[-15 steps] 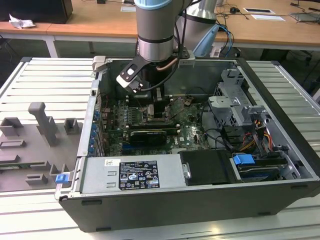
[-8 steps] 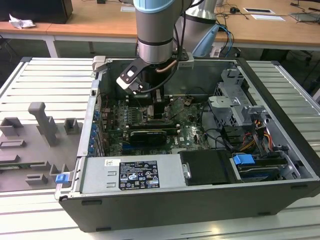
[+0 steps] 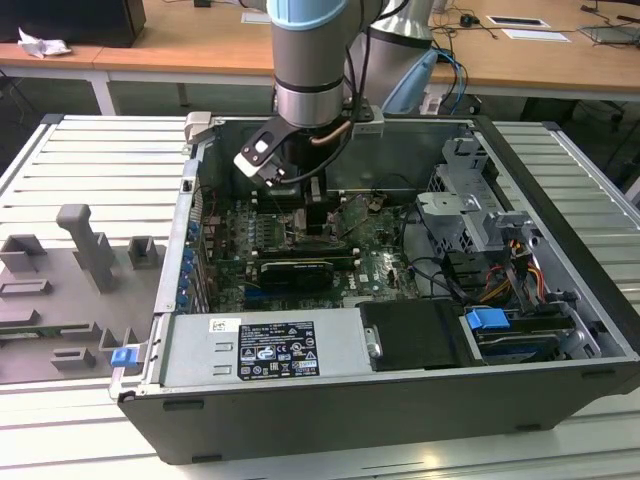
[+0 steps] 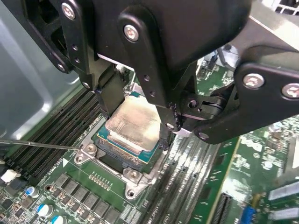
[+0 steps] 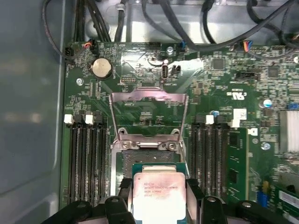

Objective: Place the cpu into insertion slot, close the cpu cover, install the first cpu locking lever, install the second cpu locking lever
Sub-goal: 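Place the cpu into insertion slot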

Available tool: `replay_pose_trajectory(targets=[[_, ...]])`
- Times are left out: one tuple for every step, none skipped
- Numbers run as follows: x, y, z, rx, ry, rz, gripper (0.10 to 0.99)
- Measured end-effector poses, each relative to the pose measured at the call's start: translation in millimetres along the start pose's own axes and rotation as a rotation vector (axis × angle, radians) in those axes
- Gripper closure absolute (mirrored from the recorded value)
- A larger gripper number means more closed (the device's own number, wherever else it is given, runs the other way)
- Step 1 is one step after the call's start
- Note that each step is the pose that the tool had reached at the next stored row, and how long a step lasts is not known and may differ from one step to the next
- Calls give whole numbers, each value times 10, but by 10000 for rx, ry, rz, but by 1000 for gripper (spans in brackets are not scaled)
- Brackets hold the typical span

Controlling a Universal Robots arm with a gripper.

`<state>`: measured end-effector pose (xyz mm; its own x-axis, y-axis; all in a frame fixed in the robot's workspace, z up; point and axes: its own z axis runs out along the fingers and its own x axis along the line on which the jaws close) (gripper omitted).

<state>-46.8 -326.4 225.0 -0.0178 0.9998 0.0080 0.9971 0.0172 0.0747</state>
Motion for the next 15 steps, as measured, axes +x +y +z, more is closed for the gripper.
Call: replay_pose_trajectory(targets=[[20, -2, 32, -1, -5, -1, 545], [42, -4, 74, -2, -10, -1, 545], [60, -8, 125, 0, -20, -1, 545], [61, -9, 144, -1, -22, 33, 545], [62, -8, 152, -1, -25, 86, 545], [63, -9, 158, -1, -28, 117, 545], [67, -7, 169, -2, -32, 133, 545], [67, -5, 177, -2, -34, 161, 545], [70, -5, 183, -2, -38, 202, 545], [72, -4, 189, -2, -42, 254, 545], [75, -5, 193, -2, -46, 304, 545], [78, -5, 202, -3, -47, 339, 545], [83, -5, 211, -3, -48, 341, 545], [87, -4, 216, -2, -49, 342, 545], [92, -1, 222, -2, -49, 340, 545]])
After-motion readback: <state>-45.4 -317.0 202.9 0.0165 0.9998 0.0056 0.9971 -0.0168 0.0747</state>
